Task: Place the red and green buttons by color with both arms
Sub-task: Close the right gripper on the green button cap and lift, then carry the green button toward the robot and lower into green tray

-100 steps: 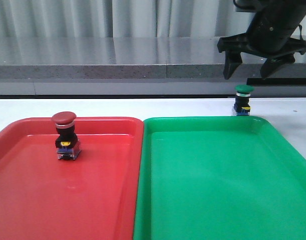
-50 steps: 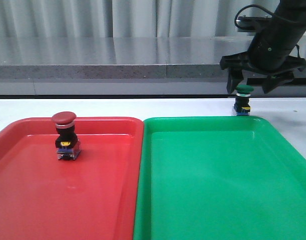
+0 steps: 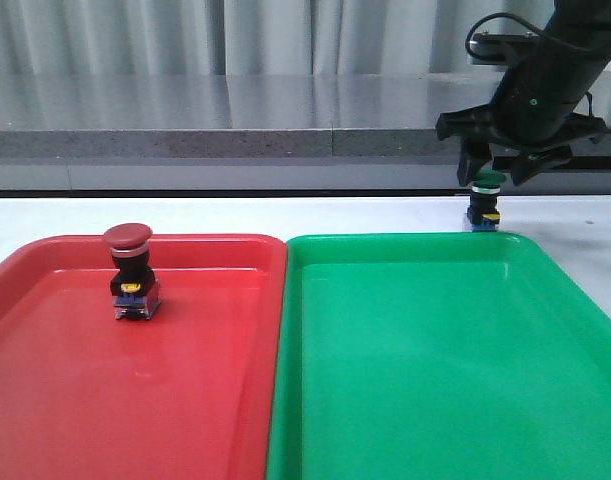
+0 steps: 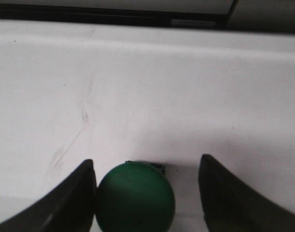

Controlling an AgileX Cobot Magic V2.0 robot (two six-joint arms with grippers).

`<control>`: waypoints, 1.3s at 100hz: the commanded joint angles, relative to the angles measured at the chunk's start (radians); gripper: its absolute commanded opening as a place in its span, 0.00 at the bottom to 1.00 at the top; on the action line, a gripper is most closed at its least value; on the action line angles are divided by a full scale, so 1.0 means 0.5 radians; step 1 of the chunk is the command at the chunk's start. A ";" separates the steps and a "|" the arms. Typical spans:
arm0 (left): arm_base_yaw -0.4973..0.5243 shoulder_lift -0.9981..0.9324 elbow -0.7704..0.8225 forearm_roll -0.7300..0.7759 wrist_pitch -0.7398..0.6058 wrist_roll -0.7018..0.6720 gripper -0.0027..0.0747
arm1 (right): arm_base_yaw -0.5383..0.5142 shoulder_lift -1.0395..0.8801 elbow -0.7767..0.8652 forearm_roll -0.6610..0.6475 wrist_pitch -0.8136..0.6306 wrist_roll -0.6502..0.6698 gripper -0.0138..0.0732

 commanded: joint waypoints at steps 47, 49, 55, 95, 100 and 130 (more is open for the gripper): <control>-0.002 -0.061 0.052 -0.001 -0.161 -0.004 0.01 | -0.003 -0.126 -0.261 0.003 0.125 0.002 0.42; -0.002 -0.061 0.052 -0.001 -0.161 -0.004 0.01 | -0.003 -0.131 -0.288 0.003 0.157 0.002 0.42; -0.002 -0.061 0.052 -0.001 -0.161 -0.004 0.01 | 0.008 -0.156 -0.365 0.003 0.239 0.002 0.42; -0.002 -0.061 0.052 -0.001 -0.161 -0.004 0.01 | 0.161 -0.461 -0.387 -0.083 0.514 0.006 0.42; -0.002 -0.061 0.052 -0.001 -0.161 -0.004 0.01 | 0.193 -0.505 -0.343 -0.131 0.512 0.048 0.42; -0.002 -0.061 0.052 -0.001 -0.161 -0.004 0.01 | 0.434 -0.735 0.099 -0.532 0.417 0.537 0.42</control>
